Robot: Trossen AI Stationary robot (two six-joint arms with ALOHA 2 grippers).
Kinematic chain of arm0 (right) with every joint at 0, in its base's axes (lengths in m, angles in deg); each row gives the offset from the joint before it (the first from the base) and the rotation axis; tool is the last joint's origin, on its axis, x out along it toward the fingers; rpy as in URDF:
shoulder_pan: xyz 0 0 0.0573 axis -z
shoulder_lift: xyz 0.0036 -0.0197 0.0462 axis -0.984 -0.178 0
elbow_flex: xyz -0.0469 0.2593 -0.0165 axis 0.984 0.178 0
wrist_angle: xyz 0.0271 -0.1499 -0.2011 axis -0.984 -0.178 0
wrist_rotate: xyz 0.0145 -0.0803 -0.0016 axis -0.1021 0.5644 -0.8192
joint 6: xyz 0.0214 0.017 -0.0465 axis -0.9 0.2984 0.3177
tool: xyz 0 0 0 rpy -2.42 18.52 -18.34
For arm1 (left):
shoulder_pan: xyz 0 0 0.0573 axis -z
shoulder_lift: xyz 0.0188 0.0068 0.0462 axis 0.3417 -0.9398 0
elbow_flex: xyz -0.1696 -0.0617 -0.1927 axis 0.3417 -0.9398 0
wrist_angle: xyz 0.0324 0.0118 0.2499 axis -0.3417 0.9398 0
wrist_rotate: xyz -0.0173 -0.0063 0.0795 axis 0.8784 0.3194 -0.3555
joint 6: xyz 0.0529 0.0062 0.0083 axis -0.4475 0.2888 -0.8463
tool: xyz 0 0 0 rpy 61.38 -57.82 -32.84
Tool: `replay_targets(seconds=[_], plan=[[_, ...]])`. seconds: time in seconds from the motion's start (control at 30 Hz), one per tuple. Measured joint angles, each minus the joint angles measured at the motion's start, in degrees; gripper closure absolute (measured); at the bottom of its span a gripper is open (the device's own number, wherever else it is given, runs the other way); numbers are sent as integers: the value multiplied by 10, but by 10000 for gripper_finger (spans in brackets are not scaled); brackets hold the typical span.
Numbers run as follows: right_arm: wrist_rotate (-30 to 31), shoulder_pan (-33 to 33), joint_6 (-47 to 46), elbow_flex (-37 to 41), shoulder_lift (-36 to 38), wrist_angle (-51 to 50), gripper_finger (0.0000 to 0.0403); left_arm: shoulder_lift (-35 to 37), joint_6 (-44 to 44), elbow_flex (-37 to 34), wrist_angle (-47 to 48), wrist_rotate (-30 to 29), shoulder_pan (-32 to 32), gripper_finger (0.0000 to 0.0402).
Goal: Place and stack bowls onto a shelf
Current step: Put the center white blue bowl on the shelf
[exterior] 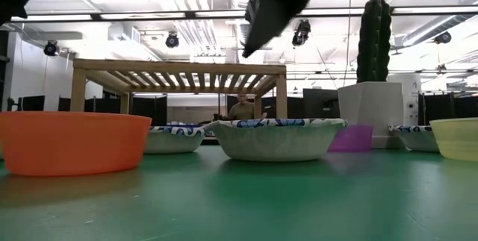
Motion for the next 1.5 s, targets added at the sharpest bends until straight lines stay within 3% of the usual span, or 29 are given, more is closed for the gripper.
replay_targets(seconds=[0.17, 0.37, 0.6, 0.87, 1.0, 1.23, 1.5], plan=[[0, 0, -53, -11, -1, 71, 351, -5, -21, -3, 12, -5, 0, 400], [0, 2, -43, -15, -1, 164, 351, -4, -15, -1, -17, -51, 0, 400], [7, 2, -75, -42, -1, 61, 344, 10, 11, 0, -15, 0, 6, 400], [5, -20, -135, -37, -7, -8, 250, 20, 23, 0, -14, 1, 6, 400], [-21, -40, -165, -33, -43, -36, 228, 29, 23, 0, -14, 1, 6, 400], [-20, -47, -211, -32, -105, -73, 239, 44, 23, -1, -13, 2, 6, 400], [-21, -47, -205, -32, -130, -97, 288, 48, 24, -1, -12, 6, 6, 400]])
